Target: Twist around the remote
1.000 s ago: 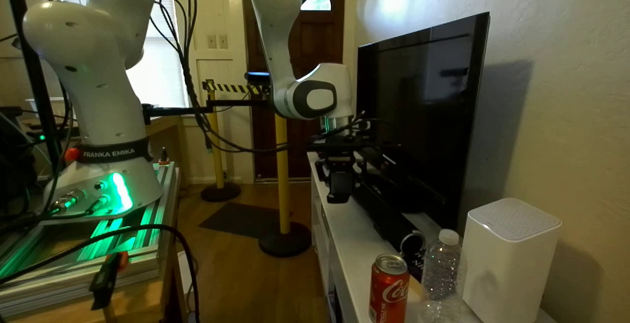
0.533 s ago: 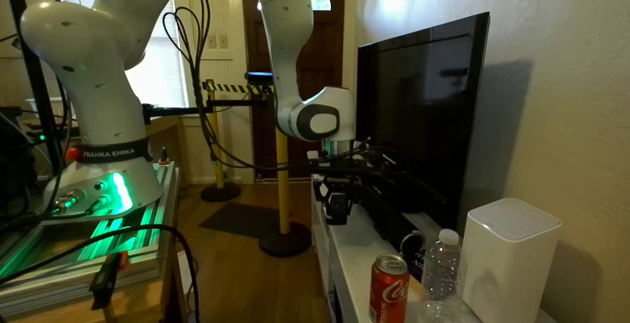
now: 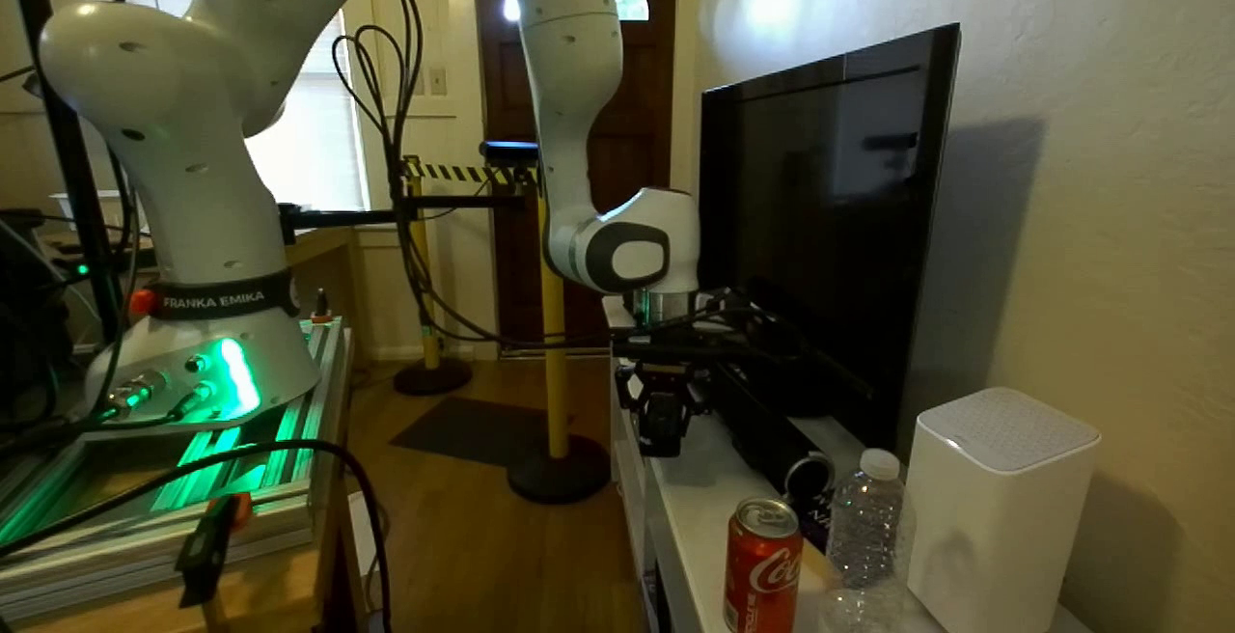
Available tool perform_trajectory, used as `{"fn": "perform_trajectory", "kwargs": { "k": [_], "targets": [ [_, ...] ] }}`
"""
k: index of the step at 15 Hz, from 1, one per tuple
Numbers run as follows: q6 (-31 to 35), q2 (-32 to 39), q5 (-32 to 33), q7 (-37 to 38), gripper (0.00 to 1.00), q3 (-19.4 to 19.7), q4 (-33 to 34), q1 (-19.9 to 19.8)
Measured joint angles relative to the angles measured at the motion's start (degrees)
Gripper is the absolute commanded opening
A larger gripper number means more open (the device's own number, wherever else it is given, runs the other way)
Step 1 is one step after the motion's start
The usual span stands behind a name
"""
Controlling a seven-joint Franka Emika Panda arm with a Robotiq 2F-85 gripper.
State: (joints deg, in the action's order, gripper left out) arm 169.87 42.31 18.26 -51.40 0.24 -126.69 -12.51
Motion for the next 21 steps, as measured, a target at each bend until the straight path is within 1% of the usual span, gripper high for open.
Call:
{"fn": "perform_trajectory", "kwargs": {
  "k": [4, 6, 13, 18, 19, 20, 21],
  "targets": [
    [0.0, 0.4, 0.0, -0.1, 0.36, -0.1, 0.5, -0.2],
    [0.0, 0.7, 0.0, -1.3, 0.36, -0.3, 1.2, -0.4],
    [-0.3, 2.8, 0.2, -9.7, 0.36, -0.7, 4.3, -0.9],
    [-1.1, 5.0, 0.2, -13.2, 0.36, -0.8, 6.6, -1.0],
    [-1.5, 5.3, 0.2, -13.6, 0.69, -0.8, 7.0, -1.0],
    [-1.8, 5.6, 0.2, -14.1, 0.79, -1.0, 7.4, -1.0],
    [-2.1, 5.8, 0.2, -14.3, 0.84, -1.1, 7.6, -1.1]
  ]
}}
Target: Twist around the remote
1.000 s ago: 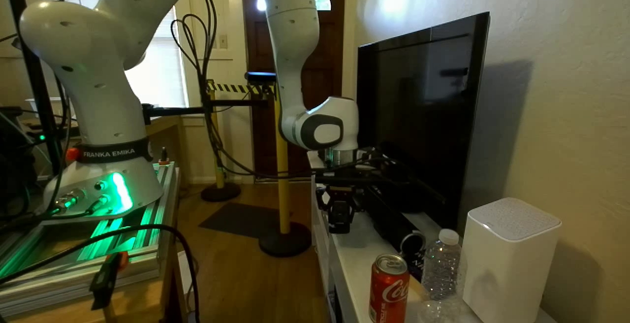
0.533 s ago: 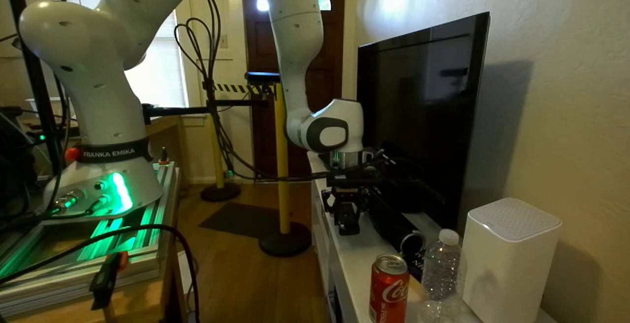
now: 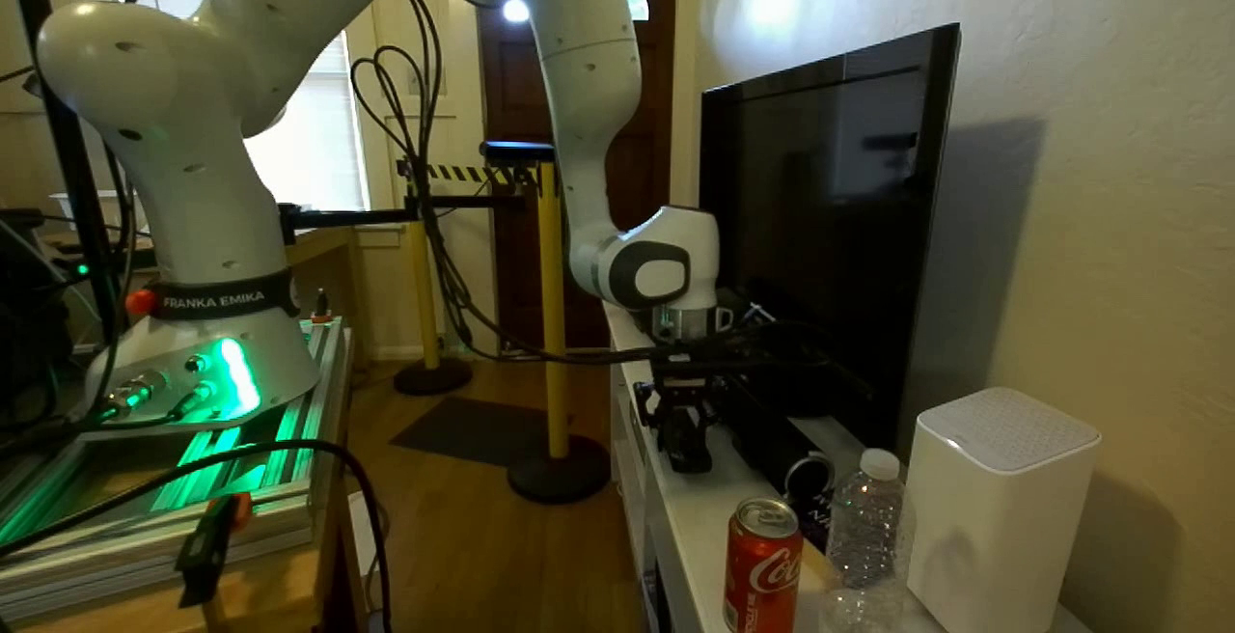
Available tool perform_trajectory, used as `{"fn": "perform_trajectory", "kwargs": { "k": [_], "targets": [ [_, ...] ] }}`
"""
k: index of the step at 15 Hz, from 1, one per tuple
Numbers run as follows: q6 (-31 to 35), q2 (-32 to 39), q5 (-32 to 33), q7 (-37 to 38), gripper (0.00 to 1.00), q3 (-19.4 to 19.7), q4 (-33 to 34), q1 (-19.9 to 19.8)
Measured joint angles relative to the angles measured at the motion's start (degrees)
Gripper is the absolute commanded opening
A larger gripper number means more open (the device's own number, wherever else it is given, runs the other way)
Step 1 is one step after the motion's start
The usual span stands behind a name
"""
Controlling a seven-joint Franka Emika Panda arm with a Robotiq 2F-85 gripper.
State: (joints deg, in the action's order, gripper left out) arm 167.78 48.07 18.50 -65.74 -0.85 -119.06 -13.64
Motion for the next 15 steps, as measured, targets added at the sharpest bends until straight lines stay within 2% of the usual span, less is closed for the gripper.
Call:
{"fn": "perform_trajectory", "kwargs": {
  "k": [3, 4, 5, 10, 15],
  "targets": [
    [-0.7, 0.1, 0.0, -0.4, 0.94, -0.3, 0.6, -0.3],
    [-0.9, 0.1, 0.0, -0.5, 0.94, -0.3, 0.8, -0.4],
    [-1.1, 0.1, 0.0, -0.6, 1.0, -0.3, 1.0, -0.4],
    [-5.1, -2.8, -1.2, 2.1, 1.0, -0.4, 0.5, -0.6],
    [-13.0, -12.5, -7.7, 10.1, 1.0, -1.4, -5.6, -1.0]
  ]
}}
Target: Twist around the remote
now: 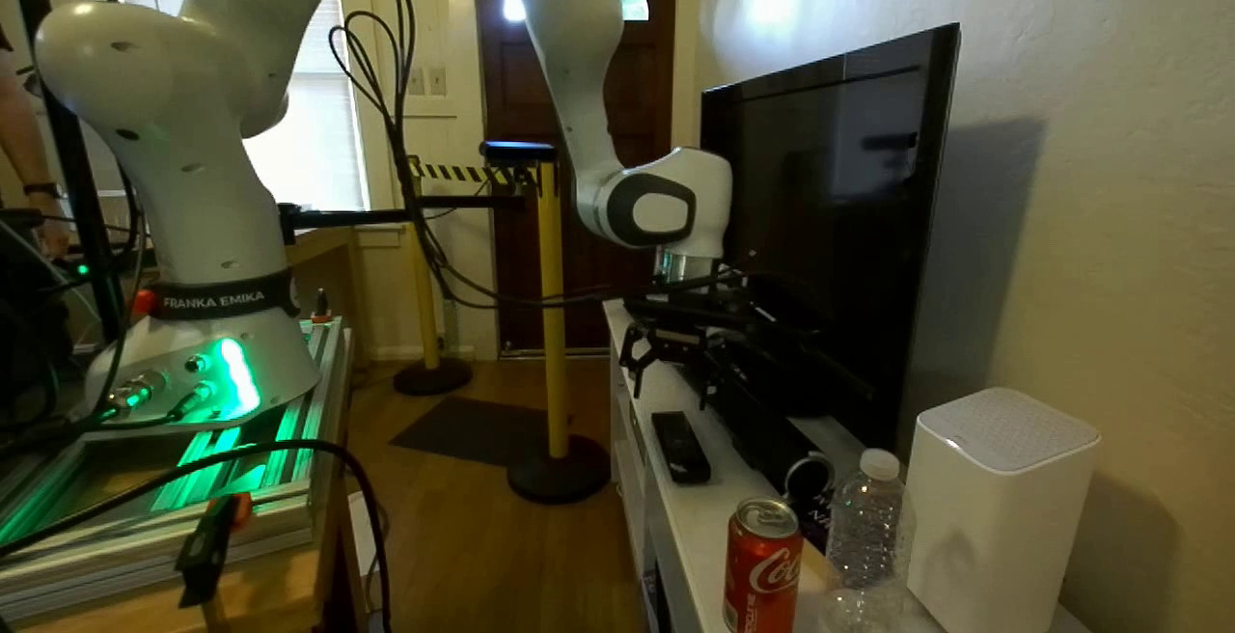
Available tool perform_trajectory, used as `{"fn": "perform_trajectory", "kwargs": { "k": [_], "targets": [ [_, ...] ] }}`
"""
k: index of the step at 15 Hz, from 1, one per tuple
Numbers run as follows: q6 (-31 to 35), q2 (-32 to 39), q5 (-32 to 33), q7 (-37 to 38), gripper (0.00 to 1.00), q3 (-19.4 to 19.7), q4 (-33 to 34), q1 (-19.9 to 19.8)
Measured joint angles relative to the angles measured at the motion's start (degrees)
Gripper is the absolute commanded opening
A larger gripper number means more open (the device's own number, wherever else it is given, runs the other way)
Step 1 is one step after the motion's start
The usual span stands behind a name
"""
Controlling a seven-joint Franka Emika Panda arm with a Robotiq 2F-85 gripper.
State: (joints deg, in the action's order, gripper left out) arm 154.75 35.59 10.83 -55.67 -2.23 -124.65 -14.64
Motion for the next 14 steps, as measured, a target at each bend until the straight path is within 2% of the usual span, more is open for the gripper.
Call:
{"fn": "perform_trajectory", "kwargs": {
  "k": [8, 10, 14],
  "targets": [
    [-7.3, -19.7, -5.3, 19.4, 1.0, 1.4, -16.6, 0.9],
    [-7.4, -21.3, -5.2, 19.7, 1.0, 1.5, -17.8, 1.0],
    [-7.4, -20.1, -5.2, 19.7, 1.0, 1.5, -16.9, 1.1]
  ]
}}
